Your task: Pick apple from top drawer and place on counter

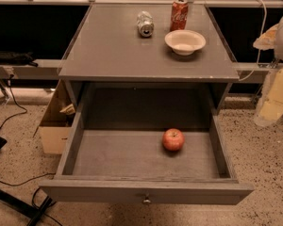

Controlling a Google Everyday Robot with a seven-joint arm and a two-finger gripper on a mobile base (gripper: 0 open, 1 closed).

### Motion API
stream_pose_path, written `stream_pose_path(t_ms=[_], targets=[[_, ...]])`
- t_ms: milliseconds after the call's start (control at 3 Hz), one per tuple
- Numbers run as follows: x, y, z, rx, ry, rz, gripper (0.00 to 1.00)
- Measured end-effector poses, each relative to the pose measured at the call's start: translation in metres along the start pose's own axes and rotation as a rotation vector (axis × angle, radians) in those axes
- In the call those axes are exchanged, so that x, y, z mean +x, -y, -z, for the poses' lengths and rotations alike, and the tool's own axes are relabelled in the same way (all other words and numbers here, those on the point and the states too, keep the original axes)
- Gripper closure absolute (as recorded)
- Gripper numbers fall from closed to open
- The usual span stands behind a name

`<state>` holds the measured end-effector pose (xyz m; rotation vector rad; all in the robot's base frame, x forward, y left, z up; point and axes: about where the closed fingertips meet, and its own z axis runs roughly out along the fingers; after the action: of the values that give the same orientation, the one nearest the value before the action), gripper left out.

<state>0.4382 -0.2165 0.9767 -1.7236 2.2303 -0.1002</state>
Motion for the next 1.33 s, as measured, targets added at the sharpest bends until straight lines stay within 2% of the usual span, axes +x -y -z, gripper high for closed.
stream_pose_path(t_ms=[333, 667, 1000, 1333], targets=[[0.000, 0.000, 0.000, 0.000, 0.000, 0.000, 0.00], [-0.003, 0.000, -0.023, -0.007, 0.043, -0.012, 0.00], [-0.012, -0.017, -0.072, -0.048, 0.145, -0.003, 0.00], [-0.025, -0.029, -0.136, -0.079, 0.297, 0.016, 0.00]])
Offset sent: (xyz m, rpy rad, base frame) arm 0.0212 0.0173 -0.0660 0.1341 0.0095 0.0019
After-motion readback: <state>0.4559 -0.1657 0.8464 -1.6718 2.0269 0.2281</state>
